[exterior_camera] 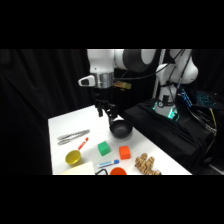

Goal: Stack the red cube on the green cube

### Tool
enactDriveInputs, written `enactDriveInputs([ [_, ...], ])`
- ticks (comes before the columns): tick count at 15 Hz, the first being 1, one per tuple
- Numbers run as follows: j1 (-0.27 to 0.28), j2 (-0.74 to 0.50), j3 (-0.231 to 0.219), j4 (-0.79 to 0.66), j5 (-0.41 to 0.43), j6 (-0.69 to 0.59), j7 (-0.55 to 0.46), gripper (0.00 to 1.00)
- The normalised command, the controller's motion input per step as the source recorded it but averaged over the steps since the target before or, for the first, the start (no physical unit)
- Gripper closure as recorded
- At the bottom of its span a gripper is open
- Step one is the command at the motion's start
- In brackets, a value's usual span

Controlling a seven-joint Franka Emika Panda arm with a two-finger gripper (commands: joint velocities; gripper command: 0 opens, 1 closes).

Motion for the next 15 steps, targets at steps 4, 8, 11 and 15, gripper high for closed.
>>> enactDriveInputs([
  [4,0.017,-0.02,0.021,-0.06,-0.070,0.09,0.21,0.00],
  [8,0.080,-0.07,0.045,-0.15,-0.115,0.15,0.44,0.00],
  [11,0.118,-0.07,0.060,-0.17,-0.142,0.22,0.60,0.00],
  [15,0.121,-0.03,0.040,-0.15,-0.223,0.25,0.64,0.00],
])
